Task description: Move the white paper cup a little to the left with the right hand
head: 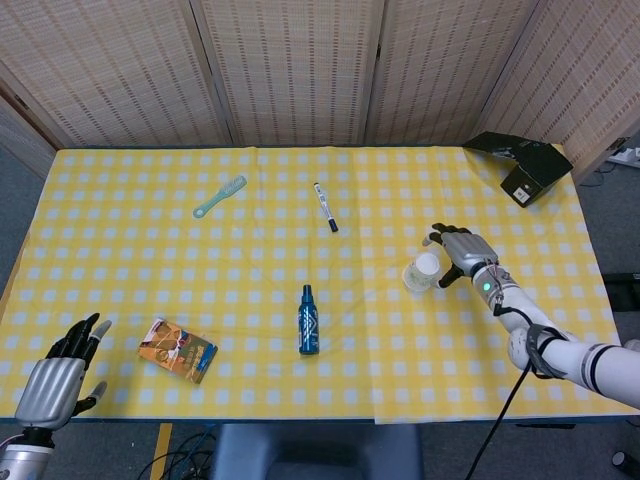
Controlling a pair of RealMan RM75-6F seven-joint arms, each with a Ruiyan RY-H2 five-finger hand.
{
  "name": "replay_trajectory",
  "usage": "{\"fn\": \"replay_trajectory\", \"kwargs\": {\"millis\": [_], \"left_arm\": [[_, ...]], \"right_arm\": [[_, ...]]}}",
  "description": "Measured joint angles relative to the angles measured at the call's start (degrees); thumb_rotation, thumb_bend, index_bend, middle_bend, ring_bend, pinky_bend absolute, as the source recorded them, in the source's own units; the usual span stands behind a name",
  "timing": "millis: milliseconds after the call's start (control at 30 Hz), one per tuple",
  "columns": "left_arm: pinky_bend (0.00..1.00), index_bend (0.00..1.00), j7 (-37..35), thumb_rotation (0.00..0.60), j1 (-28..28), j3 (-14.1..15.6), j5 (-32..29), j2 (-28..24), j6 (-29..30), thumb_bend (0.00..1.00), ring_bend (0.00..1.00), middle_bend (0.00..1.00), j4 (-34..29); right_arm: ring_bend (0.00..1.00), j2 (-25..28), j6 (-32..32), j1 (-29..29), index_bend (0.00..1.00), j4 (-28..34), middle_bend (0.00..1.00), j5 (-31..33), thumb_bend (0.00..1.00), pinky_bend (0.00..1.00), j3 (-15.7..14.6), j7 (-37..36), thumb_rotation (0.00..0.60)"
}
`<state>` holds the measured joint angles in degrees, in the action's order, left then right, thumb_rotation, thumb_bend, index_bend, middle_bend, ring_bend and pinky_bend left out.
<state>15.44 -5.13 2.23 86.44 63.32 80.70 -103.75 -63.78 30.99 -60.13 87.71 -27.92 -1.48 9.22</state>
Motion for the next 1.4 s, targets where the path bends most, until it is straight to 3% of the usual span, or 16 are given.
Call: {"fn": "replay_trajectory", "kwargs": {"millis": [833, 1200, 1400], "left_arm": [[0.23, 0.00, -0.94, 0.600, -0.05, 0.06, 0.23, -0.35, -0.14, 0.32, 0.00, 0.00, 0.34], [0.23, 0.00, -0.98, 0.600, -0.03, 0.09, 0.44, -0.28, -0.08, 0.32, 0.00, 0.00, 0.48], [0.23, 0.00, -0.46, 0.600, -0.21, 0.21, 0.41, 0.08, -0.58, 0.32, 0.00, 0.00, 0.59]], "right_arm": [[0.00, -4.84, 1.40, -0.46, 0.33, -5.11, 0.00, 0.80, 0.27, 0.00, -0.17, 0.10, 0.600], [0.00, -4.08, 3.15, -0.27, 0.37, -3.57, 0.02, 1.15, 0.29, 0.00, 0.29, 0.87, 0.600], [0.00, -0.99, 4.77, 0.02, 0.37, 0.46, 0.02, 0.38, 0.28, 0.00, 1.36, 0.76, 0.600]]}}
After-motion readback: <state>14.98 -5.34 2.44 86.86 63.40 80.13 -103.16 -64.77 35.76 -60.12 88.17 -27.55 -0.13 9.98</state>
